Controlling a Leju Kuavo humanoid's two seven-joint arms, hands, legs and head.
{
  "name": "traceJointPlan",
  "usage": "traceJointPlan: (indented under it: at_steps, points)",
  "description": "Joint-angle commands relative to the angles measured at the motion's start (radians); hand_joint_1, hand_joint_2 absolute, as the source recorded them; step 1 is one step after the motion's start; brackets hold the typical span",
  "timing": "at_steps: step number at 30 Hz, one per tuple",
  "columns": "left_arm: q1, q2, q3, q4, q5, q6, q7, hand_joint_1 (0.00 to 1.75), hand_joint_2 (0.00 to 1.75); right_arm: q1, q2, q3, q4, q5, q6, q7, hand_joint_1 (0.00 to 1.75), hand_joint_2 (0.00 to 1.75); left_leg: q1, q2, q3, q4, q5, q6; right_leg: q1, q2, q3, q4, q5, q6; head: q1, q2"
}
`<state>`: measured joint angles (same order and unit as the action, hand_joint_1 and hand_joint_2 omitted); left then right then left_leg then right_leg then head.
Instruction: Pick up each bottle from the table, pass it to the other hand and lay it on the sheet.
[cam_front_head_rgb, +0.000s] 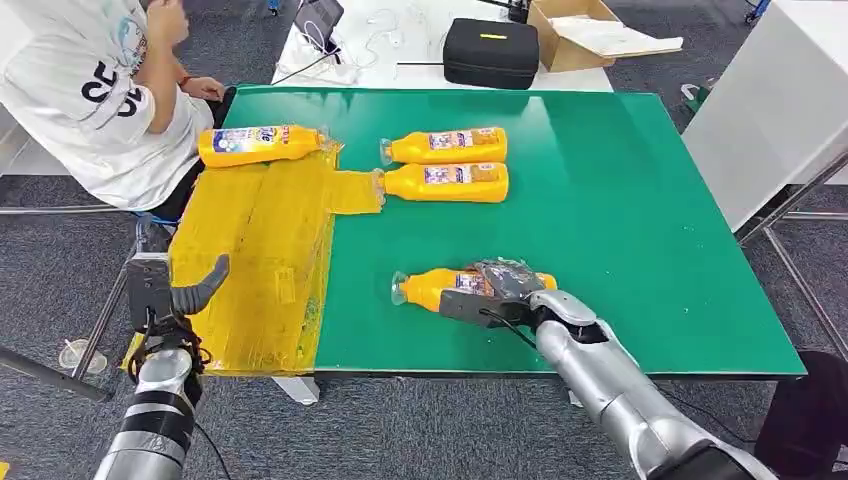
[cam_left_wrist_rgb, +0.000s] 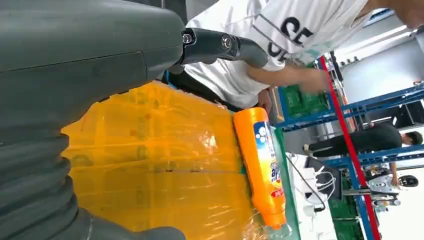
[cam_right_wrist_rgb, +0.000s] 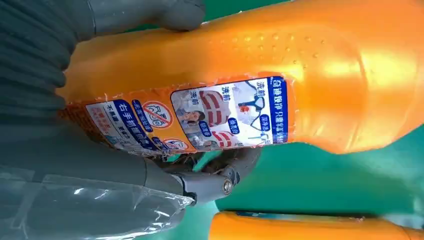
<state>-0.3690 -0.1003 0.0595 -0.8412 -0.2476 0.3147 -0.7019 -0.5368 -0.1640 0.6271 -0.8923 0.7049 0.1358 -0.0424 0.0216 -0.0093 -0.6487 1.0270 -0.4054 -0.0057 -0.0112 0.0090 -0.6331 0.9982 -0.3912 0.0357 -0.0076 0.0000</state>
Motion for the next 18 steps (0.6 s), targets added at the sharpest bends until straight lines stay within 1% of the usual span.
traceJointPlan:
  at_steps: [1, 3, 5, 6, 8, 9, 10, 11, 12, 13, 14, 16, 17, 18]
  points:
    - [-0.025, -0.013, -0.031, 0.052, 0.003, -0.006, 0.004, 0.00, 1.75, 0.063, 0.000, -0.041, -0.021, -0.107, -0.072, -0.064, 1.75, 1.75, 0.000, -0.001, 0.004, -0.001, -0.001, 0.001, 0.000, -0.003, 0.005, -0.001, -0.002, -0.001, 0.000, 0.000]
    - [-0.021, -0.016, -0.032, 0.049, 0.002, -0.003, 0.004, 0.00, 1.75, 0.076, 0.005, -0.039, -0.041, -0.105, -0.080, -0.060, 1.75, 1.75, 0.000, -0.002, 0.005, -0.002, -0.001, 0.001, 0.001, -0.004, 0.006, -0.002, -0.002, -0.001, 0.000, 0.000]
    - [-0.021, -0.016, -0.032, 0.049, 0.002, -0.003, 0.004, 0.00, 1.75, 0.076, 0.005, -0.039, -0.041, -0.105, -0.080, -0.060, 1.75, 1.75, 0.000, -0.001, 0.003, -0.001, -0.001, 0.001, 0.000, -0.002, 0.003, -0.001, -0.001, -0.001, 0.000, 0.000]
    - [-0.021, -0.016, -0.032, 0.049, 0.002, -0.003, 0.004, 0.00, 1.75, 0.076, 0.005, -0.039, -0.041, -0.105, -0.080, -0.060, 1.75, 1.75, 0.000, 0.000, 0.005, -0.001, -0.001, 0.001, 0.000, -0.001, 0.005, -0.001, -0.002, -0.001, 0.000, 0.000]
    - [-0.021, -0.016, -0.032, 0.049, 0.002, -0.003, 0.004, 0.00, 1.75, 0.076, 0.005, -0.039, -0.041, -0.105, -0.080, -0.060, 1.75, 1.75, 0.000, 0.001, 0.003, -0.001, -0.001, 0.001, 0.000, -0.001, 0.003, -0.001, -0.001, -0.001, 0.000, 0.000]
    - [-0.016, -0.017, -0.031, 0.038, 0.014, -0.019, 0.004, 0.00, 1.75, 0.104, 0.030, -0.095, -0.073, -0.150, -0.134, -0.078, 1.75, 1.75, 0.000, 0.000, 0.002, -0.001, -0.001, 0.001, 0.000, -0.001, 0.002, -0.001, 0.000, -0.001, 0.000, 0.000]
    - [-0.008, -0.023, -0.025, 0.026, 0.022, -0.030, 0.004, 0.00, 1.75, 0.144, 0.073, -0.159, -0.126, -0.159, -0.242, -0.092, 1.75, 1.75, 0.000, 0.000, 0.004, -0.001, -0.001, 0.001, 0.000, -0.002, 0.004, -0.001, -0.001, -0.001, 0.000, 0.000]
    - [-0.001, -0.028, -0.020, 0.015, 0.028, -0.040, 0.004, 0.00, 1.75, 0.167, 0.100, -0.196, -0.164, -0.161, -0.300, -0.098, 1.75, 1.75, 0.000, 0.000, 0.006, -0.002, -0.001, 0.002, 0.000, -0.002, 0.005, -0.001, -0.002, -0.002, 0.000, 0.000]
    - [0.011, -0.037, -0.014, -0.002, 0.029, -0.057, 0.004, 0.00, 1.75, 0.201, 0.133, -0.233, -0.231, -0.149, -0.357, -0.096, 1.75, 1.75, 0.000, 0.001, 0.002, -0.001, -0.001, 0.001, 0.001, 0.000, 0.002, -0.001, -0.001, -0.001, 0.000, 0.000]
    - [0.015, -0.041, -0.011, -0.005, 0.024, -0.056, 0.004, 0.00, 1.75, 0.209, 0.139, -0.232, -0.255, -0.135, -0.353, -0.078, 1.75, 1.75, 0.000, 0.002, 0.004, -0.002, -0.002, 0.001, 0.000, 0.000, 0.003, -0.001, -0.001, -0.002, 0.001, 0.000]
    - [0.015, -0.041, -0.011, -0.005, 0.024, -0.056, 0.004, 0.00, 1.75, 0.209, 0.139, -0.232, -0.255, -0.135, -0.353, -0.078, 1.75, 1.75, 0.000, 0.002, 0.002, -0.001, -0.001, 0.001, 0.000, 0.000, 0.001, 0.000, -0.001, -0.001, 0.000, 0.000]
    - [0.015, -0.041, -0.011, -0.005, 0.024, -0.056, 0.004, 0.00, 1.75, 0.209, 0.139, -0.232, -0.255, -0.135, -0.353, -0.078, 1.75, 1.75, -0.001, 0.002, 0.005, -0.001, -0.004, 0.002, 0.000, 0.000, 0.004, 0.001, -0.003, -0.002, 0.000, 0.000]
    - [0.015, -0.042, -0.008, -0.006, 0.021, -0.058, 0.004, 0.00, 1.75, 0.214, 0.136, -0.237, -0.265, -0.133, -0.350, -0.075, 1.75, 1.75, 0.000, 0.002, 0.001, 0.000, -0.002, 0.001, 0.001, 0.001, 0.000, 0.000, -0.001, -0.001, 0.000, 0.000]
    - [0.016, -0.055, 0.014, -0.008, 0.040, -0.110, 0.004, 0.00, 1.75, 0.231, 0.165, -0.289, -0.286, -0.090, -0.449, -0.098, 1.75, 1.75, 0.000, 0.002, 0.003, 0.000, -0.003, 0.002, 0.000, 0.000, 0.002, 0.000, -0.002, -0.001, 0.000, 0.000]
